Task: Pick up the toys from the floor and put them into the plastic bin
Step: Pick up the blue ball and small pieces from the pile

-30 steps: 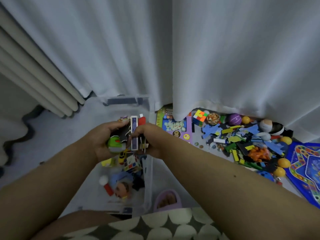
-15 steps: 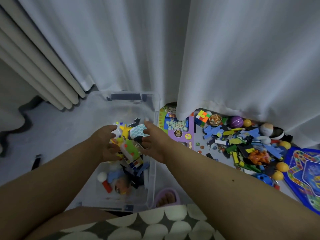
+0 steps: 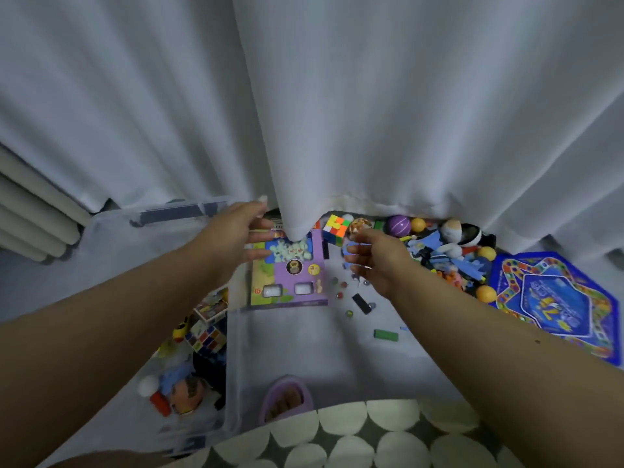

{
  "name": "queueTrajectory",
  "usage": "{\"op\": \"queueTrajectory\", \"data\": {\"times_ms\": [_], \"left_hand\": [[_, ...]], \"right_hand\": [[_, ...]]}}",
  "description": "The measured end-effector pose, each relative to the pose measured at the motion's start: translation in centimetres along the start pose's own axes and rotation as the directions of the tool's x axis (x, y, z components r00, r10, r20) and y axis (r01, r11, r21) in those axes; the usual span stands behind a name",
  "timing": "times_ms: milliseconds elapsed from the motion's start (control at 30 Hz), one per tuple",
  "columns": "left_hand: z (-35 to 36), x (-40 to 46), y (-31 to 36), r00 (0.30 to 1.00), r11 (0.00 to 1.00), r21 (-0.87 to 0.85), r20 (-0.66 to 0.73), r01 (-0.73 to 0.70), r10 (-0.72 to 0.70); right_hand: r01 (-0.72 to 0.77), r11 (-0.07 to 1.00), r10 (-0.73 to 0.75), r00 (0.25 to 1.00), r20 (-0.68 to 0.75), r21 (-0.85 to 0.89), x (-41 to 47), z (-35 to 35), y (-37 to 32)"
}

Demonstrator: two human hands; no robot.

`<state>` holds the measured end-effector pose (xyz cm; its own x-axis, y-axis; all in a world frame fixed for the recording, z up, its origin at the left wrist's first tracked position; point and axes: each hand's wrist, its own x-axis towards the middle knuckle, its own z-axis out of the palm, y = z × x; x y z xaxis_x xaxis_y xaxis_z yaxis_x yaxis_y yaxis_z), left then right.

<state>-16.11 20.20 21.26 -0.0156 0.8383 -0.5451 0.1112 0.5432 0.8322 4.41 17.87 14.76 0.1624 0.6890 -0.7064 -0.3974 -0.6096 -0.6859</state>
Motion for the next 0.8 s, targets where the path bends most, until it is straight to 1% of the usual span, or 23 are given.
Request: {"op": "queueTrajectory", "data": {"times_ms": [100, 233, 300, 400, 467, 567, 667, 767, 800], "left_hand": [[4.2, 0.7, 0.9, 0.99, 0.996, 0.03, 0.111, 0.079, -0.081], [10.2, 2.0, 0.1, 0.95, 0.968, 0.139, 0.208, 0.209, -0.235], [12.9, 2.6, -0.5, 0.923, 0.956, 0.13, 0.255, 0.263, -0.288], [16.1, 3.3, -1.7, 0.896, 0.945, 0.101, 0.299, 0.313, -0.328], [17.7, 3.7, -3.2, 0.875, 0.929, 0.108, 0.311, 0.354, -0.37], [19.4, 4.0, -5.9, 0.826, 0.893, 0.113, 0.345, 0.435, -0.446], [20.7, 4.4, -8.4, 0.784, 0.859, 0.13, 0.359, 0.496, -0.507], [22.2, 4.5, -10.4, 0.759, 0.832, 0.126, 0.353, 0.54, -0.547], [22.7, 4.5, -11.0, 0.751, 0.822, 0.116, 0.351, 0.558, -0.559]], "right_hand": [[-0.015, 0.999, 0.018, 0.994, -0.111, 0.032, 1.2, -4.8, -0.5], [-0.048, 0.999, 0.053, 0.96, -0.275, 0.024, 3.3, -11.7, 0.1], [-0.068, 0.997, 0.071, 0.941, -0.33, 0.02, 4.1, -14.6, 0.6], [-0.09, 0.996, 0.082, 0.91, -0.407, 0.0, 4.8, -18.0, 1.2], [-0.07, 0.996, 0.037, 0.892, -0.45, -0.058, 5.1, -19.9, 2.1], [-0.055, 0.989, -0.018, 0.881, -0.474, -0.14, 5.4, -22.1, 3.3], [-0.117, 0.977, 0.005, 0.844, -0.536, -0.175, 6.0, -23.7, 4.3], [-0.252, 0.907, -0.02, 0.775, -0.632, -0.337, 6.9, -24.7, 5.7], [-0.285, 0.886, -0.021, 0.763, -0.646, -0.366, 7.1, -24.7, 6.1]]}}
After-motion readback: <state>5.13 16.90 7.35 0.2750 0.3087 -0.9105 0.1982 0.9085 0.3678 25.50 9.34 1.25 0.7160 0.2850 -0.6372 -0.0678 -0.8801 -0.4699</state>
